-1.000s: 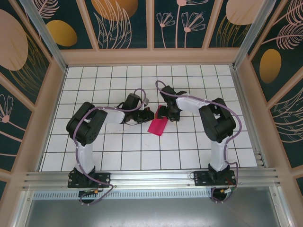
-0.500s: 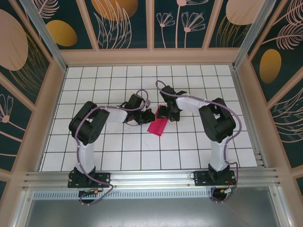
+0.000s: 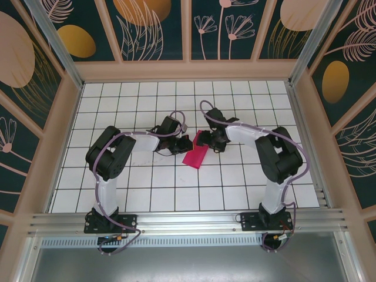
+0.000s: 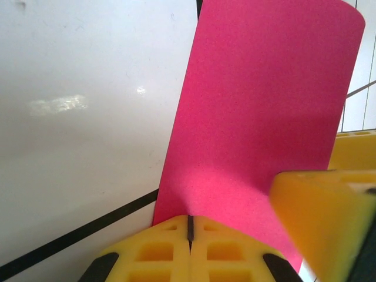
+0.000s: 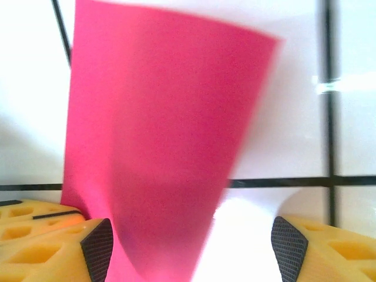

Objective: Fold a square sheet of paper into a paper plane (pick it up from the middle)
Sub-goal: Hold the square sheet of paper at the center of the table.

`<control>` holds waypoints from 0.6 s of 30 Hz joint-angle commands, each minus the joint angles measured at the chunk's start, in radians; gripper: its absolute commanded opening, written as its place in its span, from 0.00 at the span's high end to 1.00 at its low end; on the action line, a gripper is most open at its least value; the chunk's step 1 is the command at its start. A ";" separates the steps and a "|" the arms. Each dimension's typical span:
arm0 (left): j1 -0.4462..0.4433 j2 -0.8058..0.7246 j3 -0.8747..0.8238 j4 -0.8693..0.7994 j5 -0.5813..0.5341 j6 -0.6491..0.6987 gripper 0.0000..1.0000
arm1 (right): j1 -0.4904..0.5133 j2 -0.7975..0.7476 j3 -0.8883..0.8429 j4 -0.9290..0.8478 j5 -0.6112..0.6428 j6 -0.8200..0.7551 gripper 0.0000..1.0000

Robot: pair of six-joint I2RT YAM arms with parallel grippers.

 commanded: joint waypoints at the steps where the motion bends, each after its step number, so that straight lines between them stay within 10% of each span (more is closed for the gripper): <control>1: 0.013 0.077 -0.031 -0.144 -0.171 0.021 1.00 | -0.029 -0.107 -0.040 0.066 0.000 0.031 0.25; 12: 0.012 0.082 -0.034 -0.159 -0.211 -0.018 1.00 | 0.002 -0.111 -0.128 0.307 -0.168 0.107 0.81; 18: 0.012 0.082 -0.031 -0.172 -0.218 -0.031 1.00 | 0.032 -0.061 -0.155 0.360 -0.242 0.119 0.91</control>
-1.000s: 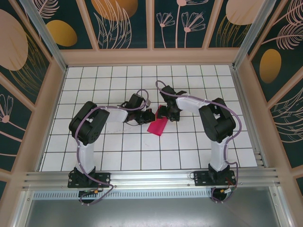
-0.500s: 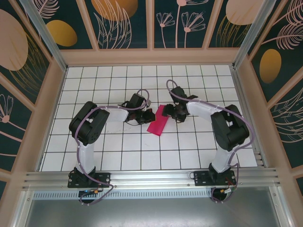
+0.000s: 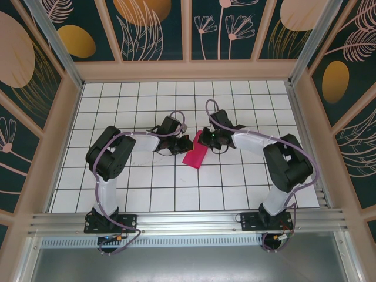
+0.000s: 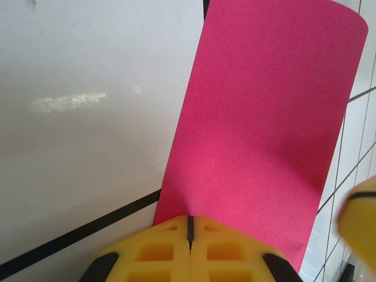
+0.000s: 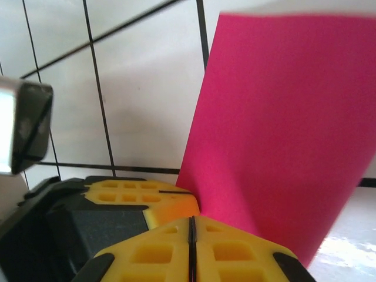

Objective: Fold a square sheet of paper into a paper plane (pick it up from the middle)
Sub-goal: Hold the square sheet of paper at the center of the table, then fold the square sheet of paper in half at the center of the table.

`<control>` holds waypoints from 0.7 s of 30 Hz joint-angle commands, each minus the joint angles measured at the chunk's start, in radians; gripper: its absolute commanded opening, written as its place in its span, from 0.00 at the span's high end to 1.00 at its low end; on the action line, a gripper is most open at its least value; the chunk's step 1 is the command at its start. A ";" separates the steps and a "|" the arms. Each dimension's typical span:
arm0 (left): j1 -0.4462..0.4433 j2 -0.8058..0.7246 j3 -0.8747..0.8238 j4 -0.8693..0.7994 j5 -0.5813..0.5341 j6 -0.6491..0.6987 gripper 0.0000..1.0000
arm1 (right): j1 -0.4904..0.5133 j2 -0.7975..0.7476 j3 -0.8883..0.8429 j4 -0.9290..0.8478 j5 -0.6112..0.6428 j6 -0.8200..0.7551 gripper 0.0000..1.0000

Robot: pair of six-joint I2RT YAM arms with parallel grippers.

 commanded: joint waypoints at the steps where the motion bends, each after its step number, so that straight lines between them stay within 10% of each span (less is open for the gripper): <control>1: 0.014 0.083 -0.031 -0.170 -0.211 -0.009 1.00 | 0.012 0.026 -0.018 0.055 -0.067 0.016 0.91; 21: 0.015 0.090 -0.040 -0.196 -0.260 -0.049 1.00 | -0.008 0.057 -0.123 -0.059 -0.014 -0.035 0.91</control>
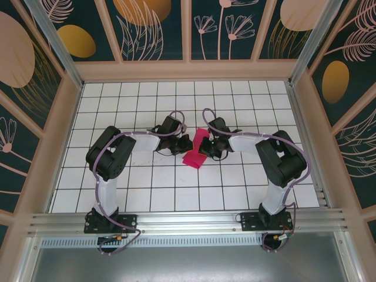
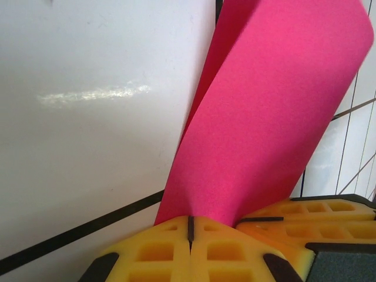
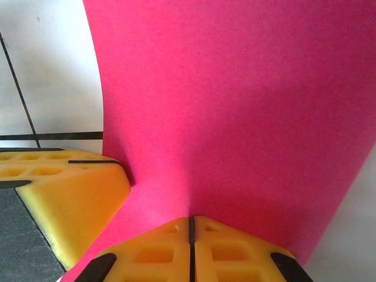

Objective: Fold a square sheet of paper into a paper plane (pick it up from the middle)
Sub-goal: Fold the square sheet of paper in half at the center of the table.

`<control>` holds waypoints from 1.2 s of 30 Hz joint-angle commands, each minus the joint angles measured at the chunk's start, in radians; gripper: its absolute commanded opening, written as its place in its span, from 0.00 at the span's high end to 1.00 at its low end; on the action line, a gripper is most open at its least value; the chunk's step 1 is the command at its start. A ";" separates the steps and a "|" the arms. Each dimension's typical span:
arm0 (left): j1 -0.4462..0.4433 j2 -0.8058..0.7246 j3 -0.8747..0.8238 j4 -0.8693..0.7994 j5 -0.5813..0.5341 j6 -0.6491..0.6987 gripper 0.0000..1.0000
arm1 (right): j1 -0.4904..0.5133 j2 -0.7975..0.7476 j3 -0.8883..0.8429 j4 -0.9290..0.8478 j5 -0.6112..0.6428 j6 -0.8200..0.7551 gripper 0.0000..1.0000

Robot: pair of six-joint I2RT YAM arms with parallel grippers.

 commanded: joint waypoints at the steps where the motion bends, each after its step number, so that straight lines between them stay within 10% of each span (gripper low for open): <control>1: 0.019 0.090 -0.055 -0.170 -0.242 -0.013 1.00 | -0.010 -0.012 -0.077 -0.050 0.021 -0.023 0.91; 18: 0.019 0.084 -0.064 -0.166 -0.241 0.001 1.00 | -0.086 -0.263 -0.148 0.087 -0.017 -0.040 0.90; 36: 0.019 0.084 -0.063 -0.186 -0.249 0.006 1.00 | -0.030 0.019 -0.049 0.091 0.033 -0.048 0.92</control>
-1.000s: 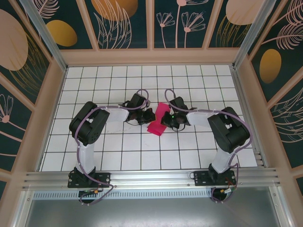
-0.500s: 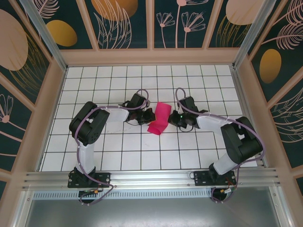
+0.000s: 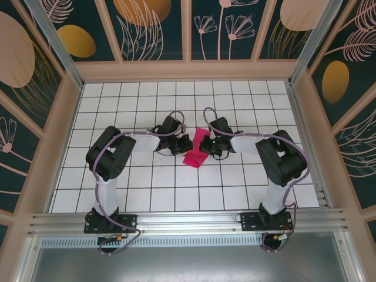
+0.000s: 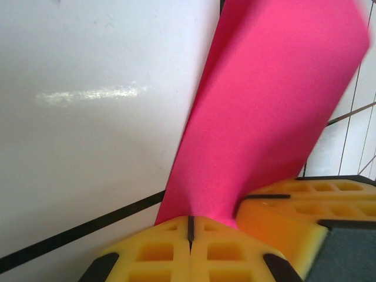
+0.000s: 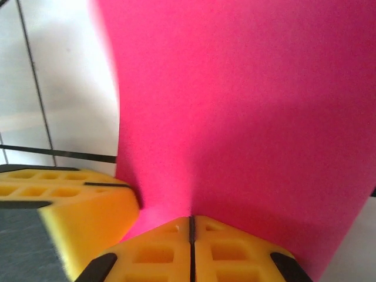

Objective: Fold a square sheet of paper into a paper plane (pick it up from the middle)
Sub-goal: Fold the square sheet of paper in half at the center of the table.

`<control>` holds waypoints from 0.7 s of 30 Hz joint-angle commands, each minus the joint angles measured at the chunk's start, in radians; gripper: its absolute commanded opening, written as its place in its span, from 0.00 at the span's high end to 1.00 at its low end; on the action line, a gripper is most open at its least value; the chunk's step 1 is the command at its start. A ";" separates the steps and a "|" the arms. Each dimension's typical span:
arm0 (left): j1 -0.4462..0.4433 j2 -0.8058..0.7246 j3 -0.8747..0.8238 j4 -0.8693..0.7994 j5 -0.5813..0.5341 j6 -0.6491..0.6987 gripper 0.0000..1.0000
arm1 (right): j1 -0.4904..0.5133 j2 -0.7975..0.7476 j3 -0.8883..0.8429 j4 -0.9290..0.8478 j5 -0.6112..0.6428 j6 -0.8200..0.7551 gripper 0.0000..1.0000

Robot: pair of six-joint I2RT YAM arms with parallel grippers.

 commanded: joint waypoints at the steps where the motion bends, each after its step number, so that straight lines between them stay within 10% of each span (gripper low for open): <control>1: 0.021 0.082 -0.062 -0.188 -0.248 0.020 1.00 | -0.013 0.008 -0.042 -0.026 0.067 -0.006 0.92; 14: 0.021 0.078 -0.072 -0.183 -0.252 0.027 1.00 | -0.080 -0.191 -0.126 0.109 0.005 0.016 0.91; 21: 0.020 0.081 -0.068 -0.185 -0.247 0.028 1.00 | -0.039 -0.055 -0.050 0.168 -0.042 0.042 0.93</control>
